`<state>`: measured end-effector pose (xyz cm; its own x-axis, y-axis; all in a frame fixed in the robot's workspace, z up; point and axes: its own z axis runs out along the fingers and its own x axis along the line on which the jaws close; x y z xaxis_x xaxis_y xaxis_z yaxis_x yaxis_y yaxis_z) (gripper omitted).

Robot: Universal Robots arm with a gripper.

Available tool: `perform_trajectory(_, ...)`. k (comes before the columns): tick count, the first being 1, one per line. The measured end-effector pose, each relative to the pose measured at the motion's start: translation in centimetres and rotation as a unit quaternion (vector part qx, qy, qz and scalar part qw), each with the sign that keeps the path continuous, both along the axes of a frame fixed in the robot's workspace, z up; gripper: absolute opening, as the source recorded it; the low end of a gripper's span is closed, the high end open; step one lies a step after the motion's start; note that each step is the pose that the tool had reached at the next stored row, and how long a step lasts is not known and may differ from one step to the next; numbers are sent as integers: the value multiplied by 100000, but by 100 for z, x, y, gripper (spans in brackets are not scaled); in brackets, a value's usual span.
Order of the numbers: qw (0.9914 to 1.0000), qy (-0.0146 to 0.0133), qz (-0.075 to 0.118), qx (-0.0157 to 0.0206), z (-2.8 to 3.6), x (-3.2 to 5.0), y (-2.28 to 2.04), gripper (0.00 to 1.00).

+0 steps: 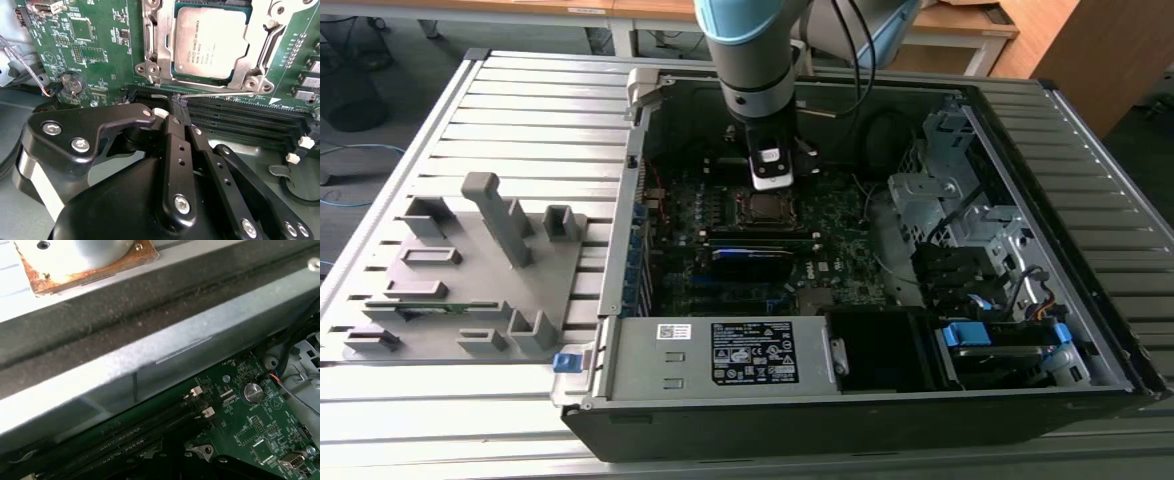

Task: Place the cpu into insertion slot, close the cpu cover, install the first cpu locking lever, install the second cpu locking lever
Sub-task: 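Install the first cpu locking lever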

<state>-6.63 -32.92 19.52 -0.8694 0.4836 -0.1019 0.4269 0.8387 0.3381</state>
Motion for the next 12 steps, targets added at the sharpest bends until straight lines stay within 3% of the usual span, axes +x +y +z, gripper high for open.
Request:
perform_trajectory(2, 99999, -34, 5, 441, -4, -5, -6, 11)
perform_trajectory(12, 99996, -25, 27, 905, -14, -12, -66, 11)
